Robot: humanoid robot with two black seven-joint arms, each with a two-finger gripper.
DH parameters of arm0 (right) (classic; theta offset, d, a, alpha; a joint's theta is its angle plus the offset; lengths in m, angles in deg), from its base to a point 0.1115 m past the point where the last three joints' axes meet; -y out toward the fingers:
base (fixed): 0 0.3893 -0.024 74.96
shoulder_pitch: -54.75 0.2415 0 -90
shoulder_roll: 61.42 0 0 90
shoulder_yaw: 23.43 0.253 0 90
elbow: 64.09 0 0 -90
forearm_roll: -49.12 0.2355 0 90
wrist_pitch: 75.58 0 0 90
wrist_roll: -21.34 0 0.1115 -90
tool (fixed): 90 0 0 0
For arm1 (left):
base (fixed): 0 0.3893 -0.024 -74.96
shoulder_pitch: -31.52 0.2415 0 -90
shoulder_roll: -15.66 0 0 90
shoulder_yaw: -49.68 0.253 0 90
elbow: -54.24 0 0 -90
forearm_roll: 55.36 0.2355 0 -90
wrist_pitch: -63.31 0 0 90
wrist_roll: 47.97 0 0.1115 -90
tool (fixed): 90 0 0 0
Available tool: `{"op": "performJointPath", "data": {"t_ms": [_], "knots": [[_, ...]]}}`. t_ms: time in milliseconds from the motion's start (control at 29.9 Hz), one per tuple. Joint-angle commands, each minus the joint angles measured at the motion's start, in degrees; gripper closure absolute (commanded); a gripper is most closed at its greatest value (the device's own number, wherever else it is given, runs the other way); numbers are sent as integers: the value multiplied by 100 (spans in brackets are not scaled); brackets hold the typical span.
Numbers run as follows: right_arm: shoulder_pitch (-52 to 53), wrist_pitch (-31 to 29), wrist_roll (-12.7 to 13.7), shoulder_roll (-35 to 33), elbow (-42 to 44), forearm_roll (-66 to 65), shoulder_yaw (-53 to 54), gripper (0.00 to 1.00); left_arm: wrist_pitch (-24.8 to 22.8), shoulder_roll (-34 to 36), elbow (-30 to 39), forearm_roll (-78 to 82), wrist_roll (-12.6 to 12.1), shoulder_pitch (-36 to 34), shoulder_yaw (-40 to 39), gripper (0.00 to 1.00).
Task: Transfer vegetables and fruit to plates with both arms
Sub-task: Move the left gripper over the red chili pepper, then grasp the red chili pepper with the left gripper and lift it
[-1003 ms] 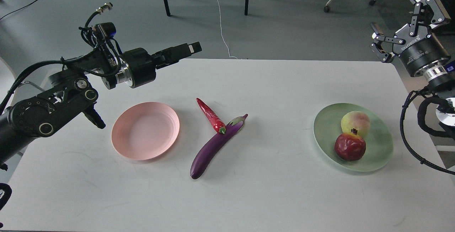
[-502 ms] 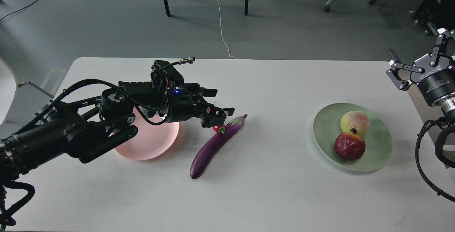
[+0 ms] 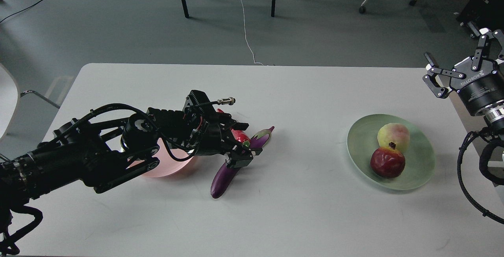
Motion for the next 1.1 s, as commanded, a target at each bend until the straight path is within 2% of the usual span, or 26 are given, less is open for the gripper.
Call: {"op": "performJointPath", "data": {"t_ms": [0, 368, 635, 702, 1070], "knots": [[1, 0, 0, 0, -2, 0, 4, 2, 41, -10, -35, 198, -17, 15, 49, 18], [36, 0, 0, 9, -2, -9, 4, 2, 58, -2, -307, 209, -43, 6, 40, 18], [54, 0, 0, 9, -2, -9, 4, 2, 181, -19, -466, 209, -43, 24, 40, 38], [54, 0, 0, 9, -2, -9, 4, 2, 225, -80, -466, 209, -43, 15, 40, 40], [54, 0, 0, 0, -2, -26, -13, 2, 340, -133, -545, 181, -52, -11, 40, 39]]}}
